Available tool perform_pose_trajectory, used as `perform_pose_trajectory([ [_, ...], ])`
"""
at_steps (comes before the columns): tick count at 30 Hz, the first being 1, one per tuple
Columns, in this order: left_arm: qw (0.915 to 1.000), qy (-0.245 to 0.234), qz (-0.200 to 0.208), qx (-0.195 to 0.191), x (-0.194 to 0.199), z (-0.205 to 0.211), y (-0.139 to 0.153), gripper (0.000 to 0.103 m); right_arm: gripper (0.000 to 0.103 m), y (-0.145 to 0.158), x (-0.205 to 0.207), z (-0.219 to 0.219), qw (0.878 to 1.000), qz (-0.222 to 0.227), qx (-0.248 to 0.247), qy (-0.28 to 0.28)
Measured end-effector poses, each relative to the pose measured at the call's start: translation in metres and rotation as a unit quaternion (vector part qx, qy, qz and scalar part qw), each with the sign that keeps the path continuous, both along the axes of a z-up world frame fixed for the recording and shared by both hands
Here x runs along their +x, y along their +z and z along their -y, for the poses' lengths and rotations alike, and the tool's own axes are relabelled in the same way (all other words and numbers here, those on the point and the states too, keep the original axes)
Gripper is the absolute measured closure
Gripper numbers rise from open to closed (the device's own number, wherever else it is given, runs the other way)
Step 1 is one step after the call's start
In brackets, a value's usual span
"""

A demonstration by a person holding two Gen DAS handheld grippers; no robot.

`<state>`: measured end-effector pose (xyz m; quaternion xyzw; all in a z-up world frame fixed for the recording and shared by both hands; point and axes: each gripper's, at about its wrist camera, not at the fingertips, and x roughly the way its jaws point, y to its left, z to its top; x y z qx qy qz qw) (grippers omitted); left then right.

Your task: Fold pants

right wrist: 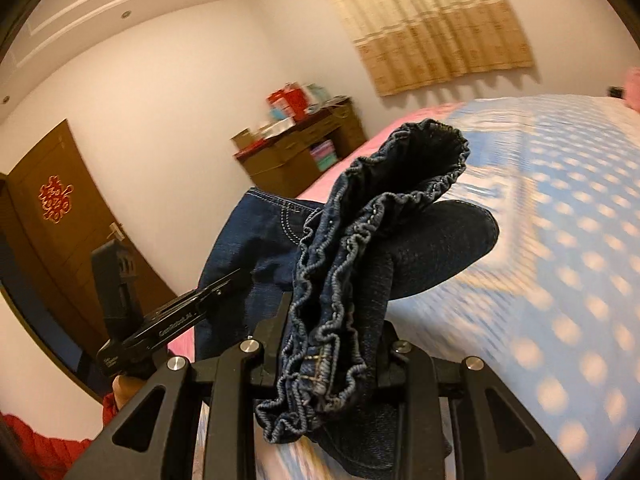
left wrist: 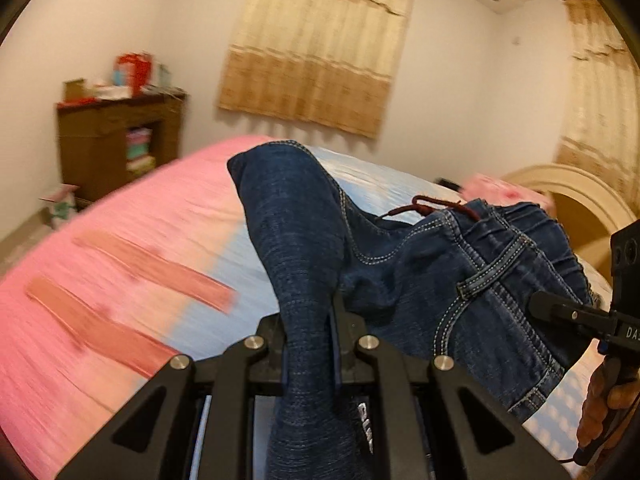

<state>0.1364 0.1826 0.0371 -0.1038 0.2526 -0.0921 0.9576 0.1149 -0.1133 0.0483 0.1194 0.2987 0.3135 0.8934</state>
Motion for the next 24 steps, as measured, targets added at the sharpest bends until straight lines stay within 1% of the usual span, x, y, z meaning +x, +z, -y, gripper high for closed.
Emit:
perform_pose_trajectory([
  [3,0.9985,0.051,0.009,0.021,0.027,-0.031,0.005,0.089,0.073,-0.001,0.045,-0.041,1.000,0.010,-0.001,0.026],
  [6,0.9950,0.093,0.007,0.035,0.057,-0.060,0.002,0.089,0.073,-0.006,0.090,-0.079,0.999,0.012,0.010,0.043],
  [9,0.9919,0.121,-0.005,0.036,0.082,-0.082,-0.007,0.089,0.073,-0.017,0.131,-0.108,0.999,0.011,0.013,0.051],
  [12,0.9893,0.138,-0.024,0.039,0.107,-0.094,-0.021,0.089,0.073,-0.033,0.160,-0.127,0.999,0.014,0.000,0.048],
  [14,0.9875,0.148,-0.039,0.039,0.122,-0.098,-0.033,0.089,0.073,-0.046,0.177,-0.137,0.999,0.016,-0.013,0.046],
  [15,0.9861,0.152,-0.050,0.042,0.130,-0.099,-0.042,0.089,0.073,-0.054,0.185,-0.143,0.998,0.017,-0.028,0.045],
  [16,0.9856,0.153,-0.057,0.043,0.132,-0.099,-0.048,0.089,0.073,-0.061,0.191,-0.147,0.998,0.017,-0.045,0.041],
  [19,0.9829,0.160,-0.072,0.055,0.141,-0.100,-0.065,0.089,0.073,-0.078,0.212,-0.154,0.997,0.006,-0.068,0.031],
  [24,0.9781,0.171,-0.092,0.075,0.152,-0.101,-0.080,0.088,0.072,-0.112,0.227,-0.145,0.995,-0.011,-0.098,0.003],
])
